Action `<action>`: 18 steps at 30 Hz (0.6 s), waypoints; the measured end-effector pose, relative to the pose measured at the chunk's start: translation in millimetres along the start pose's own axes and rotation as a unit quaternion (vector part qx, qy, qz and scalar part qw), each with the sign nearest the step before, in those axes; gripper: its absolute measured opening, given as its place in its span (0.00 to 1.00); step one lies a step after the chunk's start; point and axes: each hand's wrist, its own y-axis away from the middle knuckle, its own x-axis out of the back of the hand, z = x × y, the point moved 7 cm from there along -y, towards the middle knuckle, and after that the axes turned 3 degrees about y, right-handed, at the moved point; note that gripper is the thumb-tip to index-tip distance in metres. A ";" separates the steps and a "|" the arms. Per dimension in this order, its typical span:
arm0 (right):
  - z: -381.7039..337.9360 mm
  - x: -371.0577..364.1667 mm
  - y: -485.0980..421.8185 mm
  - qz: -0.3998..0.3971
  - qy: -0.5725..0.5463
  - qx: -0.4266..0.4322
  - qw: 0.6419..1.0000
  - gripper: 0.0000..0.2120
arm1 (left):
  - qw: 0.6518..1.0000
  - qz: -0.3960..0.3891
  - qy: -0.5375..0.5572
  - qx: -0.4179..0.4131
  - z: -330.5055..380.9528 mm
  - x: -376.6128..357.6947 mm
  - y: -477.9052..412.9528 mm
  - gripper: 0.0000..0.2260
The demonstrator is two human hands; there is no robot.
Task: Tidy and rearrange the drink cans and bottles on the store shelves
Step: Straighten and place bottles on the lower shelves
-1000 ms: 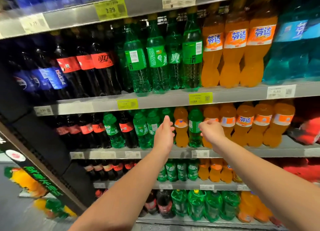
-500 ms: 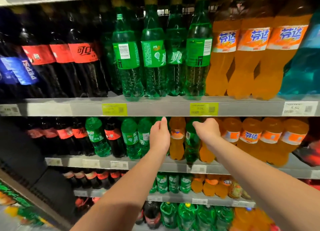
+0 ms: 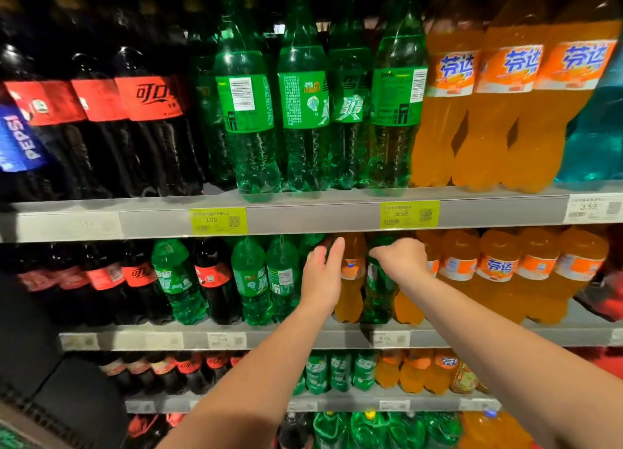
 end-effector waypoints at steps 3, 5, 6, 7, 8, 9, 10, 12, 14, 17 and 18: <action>-0.1 0.3 2.6 0.027 0.008 0.002 1.000 0.18 | 1.000 -0.008 -0.002 -0.009 -0.5 -1.8 -3.6 0.18; 1.3 1.0 3.0 0.045 0.001 0.002 0.999 0.18 | 1.000 -0.005 -0.007 -0.009 -2.7 -1.5 -6.0 0.24; 2.1 1.3 3.4 0.053 -0.003 0.001 0.999 0.18 | 1.000 -0.005 -0.010 -0.011 -2.6 -1.4 -6.4 0.27; 2.3 2.0 4.2 0.059 -0.006 0.003 0.998 0.17 | 1.000 -0.004 -0.013 -0.016 -1.9 -0.7 -6.9 0.28; 2.6 2.4 4.4 0.064 -0.009 0.006 0.998 0.17 | 1.000 -0.003 -0.017 -0.020 -1.6 -0.6 -7.8 0.27; 2.5 2.9 5.1 0.068 -0.009 0.011 0.998 0.16 | 0.999 -0.005 -0.021 -0.025 -1.8 -1.1 -9.4 0.26; 2.0 3.7 6.5 0.072 -0.005 0.016 0.997 0.14 | 0.999 -0.009 -0.028 -0.027 -2.6 -2.0 -11.0 0.24; 1.0 5.0 9.7 0.079 0.007 0.029 0.996 0.13 | 0.998 -0.009 -0.050 -0.030 -3.3 -2.6 -11.9 0.16; 2.0 5.1 12.2 0.084 0.013 0.042 0.996 0.14 | 0.995 -0.004 -0.087 -0.040 -4.8 -3.8 -13.1 0.12; 6.6 4.8 15.9 0.095 0.011 0.059 0.994 0.21 | 0.988 0.006 -0.145 -0.054 -3.8 -6.8 -14.4 0.12; 7.6 5.0 17.2 0.097 0.010 0.065 0.993 0.26 | 0.986 0.008 -0.157 -0.052 -3.4 -8.3 -15.5 0.12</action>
